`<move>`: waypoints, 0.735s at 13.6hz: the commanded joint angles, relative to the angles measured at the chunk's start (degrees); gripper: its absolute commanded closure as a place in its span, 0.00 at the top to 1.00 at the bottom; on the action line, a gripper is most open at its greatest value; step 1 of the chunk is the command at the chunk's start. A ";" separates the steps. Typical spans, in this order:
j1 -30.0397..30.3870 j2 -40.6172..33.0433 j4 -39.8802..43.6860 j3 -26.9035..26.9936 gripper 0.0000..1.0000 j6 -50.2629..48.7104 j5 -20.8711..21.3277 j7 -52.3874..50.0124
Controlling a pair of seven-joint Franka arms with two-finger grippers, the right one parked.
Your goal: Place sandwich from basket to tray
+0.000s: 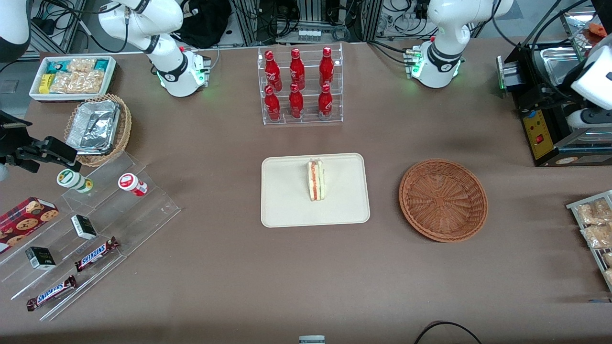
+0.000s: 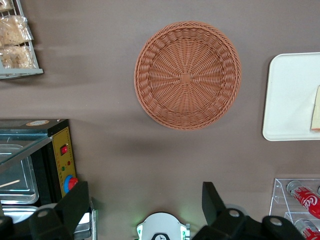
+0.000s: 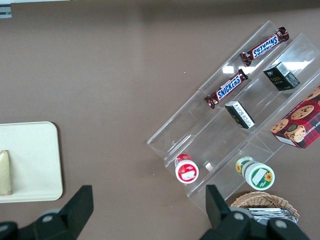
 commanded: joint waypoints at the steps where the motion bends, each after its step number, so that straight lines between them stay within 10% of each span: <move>1: -1.29 1.95 3.70 0.75 1.00 -1.40 -0.60 -1.42; 10: -1.47 7.22 9.59 1.10 1.00 -0.96 0.02 -1.15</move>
